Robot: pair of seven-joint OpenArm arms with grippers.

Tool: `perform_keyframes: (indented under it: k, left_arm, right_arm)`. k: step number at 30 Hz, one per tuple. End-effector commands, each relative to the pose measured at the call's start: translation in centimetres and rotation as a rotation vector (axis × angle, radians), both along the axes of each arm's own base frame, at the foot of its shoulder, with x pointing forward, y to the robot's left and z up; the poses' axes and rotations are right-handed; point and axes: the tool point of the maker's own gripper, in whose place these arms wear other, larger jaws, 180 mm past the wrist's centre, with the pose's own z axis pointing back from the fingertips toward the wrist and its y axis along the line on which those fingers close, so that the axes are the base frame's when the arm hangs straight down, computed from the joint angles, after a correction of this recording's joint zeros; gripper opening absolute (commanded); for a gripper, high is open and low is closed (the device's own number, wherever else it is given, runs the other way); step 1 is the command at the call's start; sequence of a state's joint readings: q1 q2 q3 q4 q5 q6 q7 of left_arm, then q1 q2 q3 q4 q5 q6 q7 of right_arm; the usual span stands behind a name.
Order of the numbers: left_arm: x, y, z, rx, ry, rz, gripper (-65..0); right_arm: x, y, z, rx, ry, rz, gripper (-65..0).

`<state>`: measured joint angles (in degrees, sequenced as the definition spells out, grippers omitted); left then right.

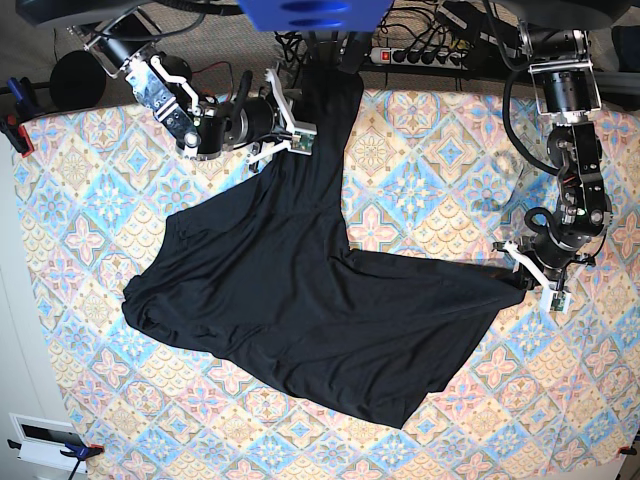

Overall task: Layout the t-shirt on the table in an organized manner, then fold the t-shirt properly
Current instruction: 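Lift the grasped shirt fabric with the right gripper and pull it outward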

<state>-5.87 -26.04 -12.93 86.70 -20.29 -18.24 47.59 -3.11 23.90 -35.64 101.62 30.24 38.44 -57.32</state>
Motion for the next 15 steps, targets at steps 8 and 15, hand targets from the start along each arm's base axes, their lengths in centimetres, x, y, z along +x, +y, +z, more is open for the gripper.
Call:
perform_keyframes:
  k: [8, 15]
  left_arm:
    - [1.0, 0.7, 2.0, 0.018, -0.061, 0.004, -65.0]
    - [1.0, 0.7, 2.0, 0.019, -0.062, 0.004, -65.0]
  right_arm:
    - [1.1, 3.6, 2.3, 0.123, -0.024, -0.019, -64.6]
    - [1.1, 6.4, 3.5, 0.196, -0.022, -0.024, -64.6]
